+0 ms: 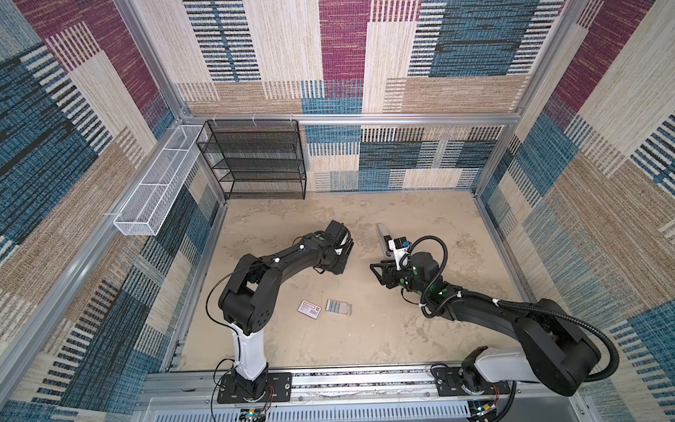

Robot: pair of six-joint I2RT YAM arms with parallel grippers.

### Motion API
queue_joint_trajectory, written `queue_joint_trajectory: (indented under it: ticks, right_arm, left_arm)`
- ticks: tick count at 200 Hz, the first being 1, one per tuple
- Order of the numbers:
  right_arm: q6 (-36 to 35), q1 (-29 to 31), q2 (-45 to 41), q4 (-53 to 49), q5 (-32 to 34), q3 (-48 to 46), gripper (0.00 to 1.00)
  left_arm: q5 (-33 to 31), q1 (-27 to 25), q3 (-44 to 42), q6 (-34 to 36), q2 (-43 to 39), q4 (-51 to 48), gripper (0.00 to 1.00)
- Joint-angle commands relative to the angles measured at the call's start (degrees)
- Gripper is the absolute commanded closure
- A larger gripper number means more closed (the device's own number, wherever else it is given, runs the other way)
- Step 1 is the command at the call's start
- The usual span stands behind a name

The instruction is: Load the staples into the stapler

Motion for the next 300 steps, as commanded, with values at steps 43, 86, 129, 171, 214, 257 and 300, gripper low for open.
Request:
queue_joint_trajectory:
  ticks: [43, 86, 129, 171, 214, 257, 300]
  right_arm:
    - [1.0, -1.5, -4.7, -0.9, 1.9, -1.8, 0.44]
    - [1.1, -2.5, -8.6, -2.6, 3.1, -3.4, 0.43]
    - [1.3, -3.0, -10.7, -3.7, 3.7, -4.5, 0.43]
    - [1.0, -3.5, -11.6, -4.4, 3.9, -4.2, 0.42]
    - [0.4, -3.7, -11.5, -6.4, 3.8, -2.1, 0.37]
    - [0.0, -3.8, -12.2, -8.2, 4.1, -1.1, 0.3]
    - [0.5, -3.8, -12.7, -9.3, 4.4, -1.3, 0.26]
  left_arm:
    - [3.1, 0.0, 9.2, -3.3, 4.7, -3.7, 0.8]
    - [5.3, -0.1, 19.4, -6.7, 11.9, -6.1, 0.79]
    - [6.7, -0.8, 27.9, -8.6, 17.0, -8.6, 0.56]
    - [6.0, -1.2, 27.7, -8.2, 14.8, -10.0, 0.52]
    - [2.3, -1.1, 19.6, -7.4, 5.6, -8.4, 0.51]
    - [-3.8, -0.6, 6.6, -6.2, -4.9, -3.9, 0.43]
    - [-5.5, 0.6, -5.2, -7.8, -15.5, 0.7, 0.0]
